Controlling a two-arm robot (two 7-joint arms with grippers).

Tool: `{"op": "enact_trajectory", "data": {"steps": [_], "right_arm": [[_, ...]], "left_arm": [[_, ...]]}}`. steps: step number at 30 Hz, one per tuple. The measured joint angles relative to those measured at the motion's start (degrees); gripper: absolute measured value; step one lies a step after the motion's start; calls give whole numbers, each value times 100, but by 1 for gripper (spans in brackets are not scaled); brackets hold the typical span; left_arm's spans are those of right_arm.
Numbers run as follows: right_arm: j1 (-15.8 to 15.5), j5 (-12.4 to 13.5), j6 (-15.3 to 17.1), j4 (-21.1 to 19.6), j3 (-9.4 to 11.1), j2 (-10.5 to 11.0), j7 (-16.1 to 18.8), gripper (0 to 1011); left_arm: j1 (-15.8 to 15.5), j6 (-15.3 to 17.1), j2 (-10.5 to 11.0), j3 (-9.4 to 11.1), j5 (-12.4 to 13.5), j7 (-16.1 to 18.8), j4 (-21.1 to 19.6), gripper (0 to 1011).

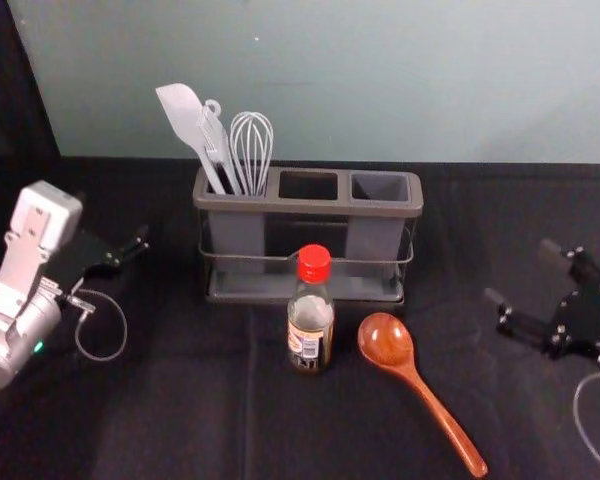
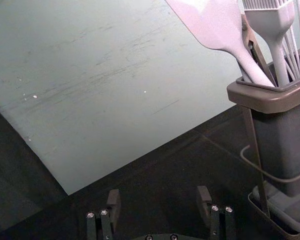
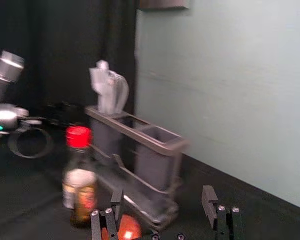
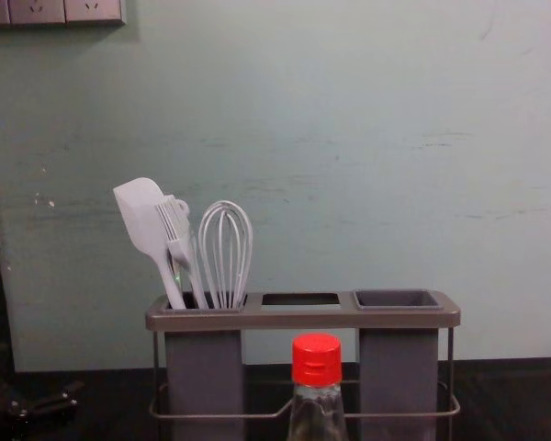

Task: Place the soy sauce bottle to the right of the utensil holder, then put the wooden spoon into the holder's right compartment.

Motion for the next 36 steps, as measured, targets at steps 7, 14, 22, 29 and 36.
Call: {"op": "enact_trajectory", "data": {"steps": [7,14,22,29,36], "right_arm": [[1088,94,601,429,-916,-607,1475,1004],[1655,-291,939,577,-1346,-993,1503,1004],[2028,-492,1143,735,-1639,-1253,1520,1004],[2151,-517,1193,866,-1729,-1395,1498,1004],[2266,-480,1226,1031,-1768,-1544,1442,1004]], "left_arm": [[0,0,0,0,0,0,0,1005],[0,0,0,0,0,0,0,1005],[0,0,0,0,0,0,0,1005],[0,0,0,0,0,0,0,1005],[0,0,0,0,0,0,0,1005]]}}
